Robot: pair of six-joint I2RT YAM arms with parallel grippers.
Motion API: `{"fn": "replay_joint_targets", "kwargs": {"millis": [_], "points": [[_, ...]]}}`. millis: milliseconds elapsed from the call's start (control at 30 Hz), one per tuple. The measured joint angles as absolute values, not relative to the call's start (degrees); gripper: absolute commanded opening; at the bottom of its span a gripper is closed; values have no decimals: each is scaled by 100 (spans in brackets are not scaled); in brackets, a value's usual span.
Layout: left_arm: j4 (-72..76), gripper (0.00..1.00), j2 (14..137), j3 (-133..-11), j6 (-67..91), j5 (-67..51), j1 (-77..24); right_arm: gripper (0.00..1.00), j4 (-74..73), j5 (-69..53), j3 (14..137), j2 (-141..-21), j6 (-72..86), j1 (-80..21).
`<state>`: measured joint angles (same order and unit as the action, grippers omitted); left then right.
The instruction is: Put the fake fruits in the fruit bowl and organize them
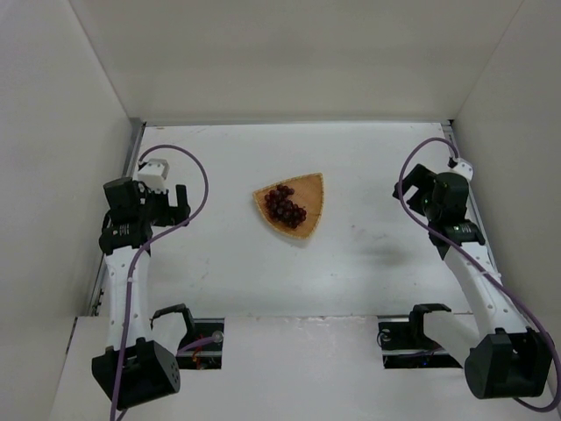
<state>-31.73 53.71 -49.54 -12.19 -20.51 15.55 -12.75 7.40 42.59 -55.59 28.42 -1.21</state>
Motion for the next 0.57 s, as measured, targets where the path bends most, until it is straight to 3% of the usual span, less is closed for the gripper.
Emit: {"fn": "replay_joint_targets", "kwargs": {"millis": [567], "points": [[-2851, 100, 5382, -4947, -987, -1588, 1643, 100, -1240, 685, 4215, -5553, 2853, -121]]}}
